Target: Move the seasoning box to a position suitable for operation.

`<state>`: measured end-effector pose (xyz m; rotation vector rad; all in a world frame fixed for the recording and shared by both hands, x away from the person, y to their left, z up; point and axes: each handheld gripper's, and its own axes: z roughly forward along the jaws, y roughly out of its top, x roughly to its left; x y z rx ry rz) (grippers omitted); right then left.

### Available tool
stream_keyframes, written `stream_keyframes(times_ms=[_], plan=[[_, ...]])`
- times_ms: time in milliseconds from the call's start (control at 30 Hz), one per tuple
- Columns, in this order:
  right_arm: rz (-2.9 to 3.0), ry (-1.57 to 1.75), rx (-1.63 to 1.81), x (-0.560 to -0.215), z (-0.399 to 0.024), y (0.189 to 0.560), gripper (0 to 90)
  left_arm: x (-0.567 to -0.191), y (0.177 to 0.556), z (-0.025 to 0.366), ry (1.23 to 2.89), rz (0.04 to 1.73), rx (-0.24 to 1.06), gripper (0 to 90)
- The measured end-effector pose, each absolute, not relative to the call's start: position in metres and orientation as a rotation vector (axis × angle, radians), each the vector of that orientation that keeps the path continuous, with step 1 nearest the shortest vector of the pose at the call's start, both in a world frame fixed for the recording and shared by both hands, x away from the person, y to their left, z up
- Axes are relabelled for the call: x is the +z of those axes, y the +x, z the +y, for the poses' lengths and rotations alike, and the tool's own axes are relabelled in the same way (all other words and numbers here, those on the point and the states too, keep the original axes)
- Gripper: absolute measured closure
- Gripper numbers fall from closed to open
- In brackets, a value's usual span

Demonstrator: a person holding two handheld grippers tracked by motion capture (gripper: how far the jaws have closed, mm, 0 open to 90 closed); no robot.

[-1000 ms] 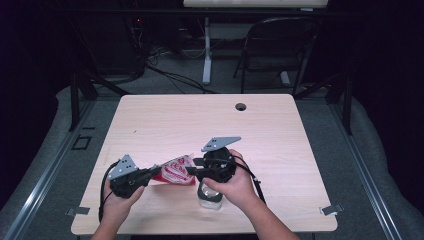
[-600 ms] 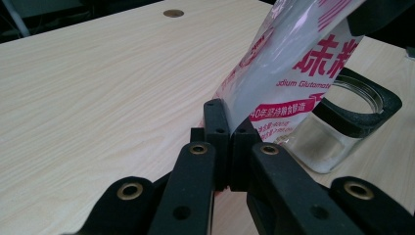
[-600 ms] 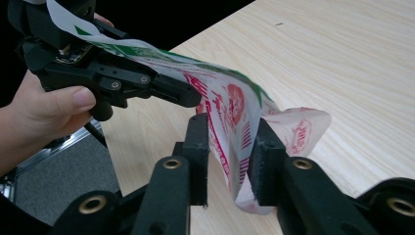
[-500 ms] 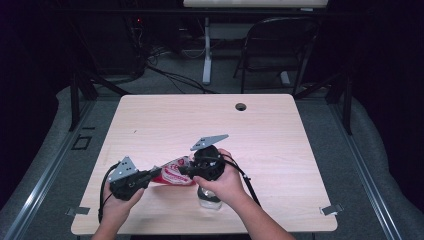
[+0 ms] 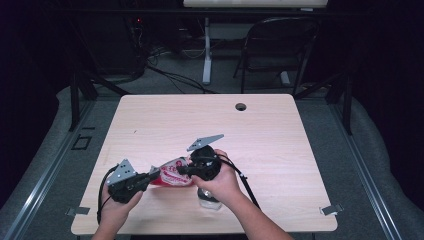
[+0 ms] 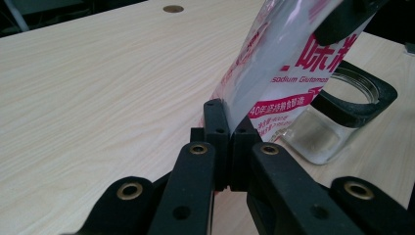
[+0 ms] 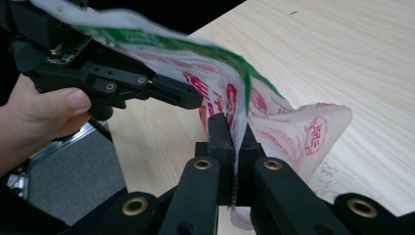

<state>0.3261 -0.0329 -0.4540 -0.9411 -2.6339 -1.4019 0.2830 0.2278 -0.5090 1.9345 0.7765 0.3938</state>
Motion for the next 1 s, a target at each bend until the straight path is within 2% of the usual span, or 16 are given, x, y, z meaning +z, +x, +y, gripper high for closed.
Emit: stream_keyframes(times_ms=[233,433,533,667,1000], plan=[[-2.647,-0.898,-1.398,-0.455,-0.031,0.324,90.0,-0.513,0.280,0.230,1.941,0.782,0.358,87.1],[-2.682,-0.858,-1.378,-0.456,-0.029,0.321,90.0,-0.522,0.281,0.239,1.944,0.784,0.301,64.0],[-2.681,-0.852,-1.392,-0.456,-0.028,0.320,90.0,-0.530,0.284,0.239,1.956,0.796,0.282,48.1],[-2.694,-0.824,-1.395,-0.455,-0.028,0.319,90.0,-0.542,0.289,0.237,1.975,0.789,0.242,42.7],[-2.706,-0.744,-1.404,-0.456,-0.030,0.313,90.0,-0.559,0.298,0.233,2.056,0.778,0.177,38.1]])
